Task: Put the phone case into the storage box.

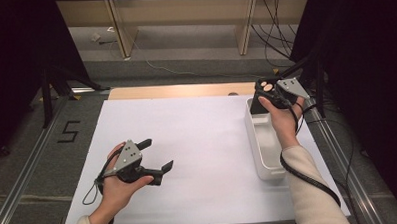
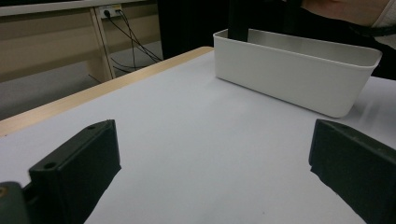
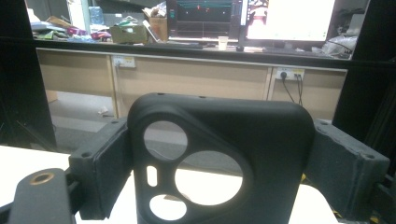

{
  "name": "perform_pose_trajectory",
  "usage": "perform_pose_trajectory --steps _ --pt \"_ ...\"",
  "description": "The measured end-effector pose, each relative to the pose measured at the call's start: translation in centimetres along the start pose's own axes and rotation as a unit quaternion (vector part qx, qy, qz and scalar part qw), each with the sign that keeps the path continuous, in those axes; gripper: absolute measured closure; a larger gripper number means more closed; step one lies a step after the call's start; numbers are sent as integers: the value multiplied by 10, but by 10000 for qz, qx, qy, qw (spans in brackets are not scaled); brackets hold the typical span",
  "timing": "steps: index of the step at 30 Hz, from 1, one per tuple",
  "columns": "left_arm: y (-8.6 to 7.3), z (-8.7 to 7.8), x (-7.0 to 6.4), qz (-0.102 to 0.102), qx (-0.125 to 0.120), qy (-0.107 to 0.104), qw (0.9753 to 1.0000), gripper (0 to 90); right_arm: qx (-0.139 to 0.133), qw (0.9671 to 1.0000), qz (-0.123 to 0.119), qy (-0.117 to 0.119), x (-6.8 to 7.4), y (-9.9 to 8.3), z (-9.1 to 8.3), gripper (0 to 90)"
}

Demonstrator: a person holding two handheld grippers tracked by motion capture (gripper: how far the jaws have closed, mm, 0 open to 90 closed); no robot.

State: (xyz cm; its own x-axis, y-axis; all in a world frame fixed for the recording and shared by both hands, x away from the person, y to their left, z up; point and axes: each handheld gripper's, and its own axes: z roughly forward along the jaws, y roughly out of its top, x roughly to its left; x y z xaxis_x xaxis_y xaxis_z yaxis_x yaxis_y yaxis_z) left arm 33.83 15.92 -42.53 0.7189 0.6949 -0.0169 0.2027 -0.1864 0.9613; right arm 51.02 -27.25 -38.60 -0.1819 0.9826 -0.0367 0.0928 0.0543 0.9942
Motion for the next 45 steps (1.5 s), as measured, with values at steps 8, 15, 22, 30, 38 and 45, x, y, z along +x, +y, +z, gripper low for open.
perform_pose_trajectory --steps 8,15,22,30,38,45 --pt "0 0 0 5 -10 5 10000 15 77 10000 -17 -15 0 -2 1 155" --pt "0 0 0 -7 -14 3 10000 15 147 9999 -23 -28 -2 -4 4 155" --pt "0 0 0 -8 -11 0 10000 15 210 9998 -67 -17 -2 -5 6 154" --pt "0 0 0 -7 -12 -6 10000 15 266 9996 -31 -21 -2 -5 9 154" --pt "0 0 0 -13 -16 -6 10000 15 321 9995 -29 -30 -2 -6 12 154" --pt "0 0 0 -17 -19 -3 10000 15 361 9993 -35 -32 -2 -7 14 154"
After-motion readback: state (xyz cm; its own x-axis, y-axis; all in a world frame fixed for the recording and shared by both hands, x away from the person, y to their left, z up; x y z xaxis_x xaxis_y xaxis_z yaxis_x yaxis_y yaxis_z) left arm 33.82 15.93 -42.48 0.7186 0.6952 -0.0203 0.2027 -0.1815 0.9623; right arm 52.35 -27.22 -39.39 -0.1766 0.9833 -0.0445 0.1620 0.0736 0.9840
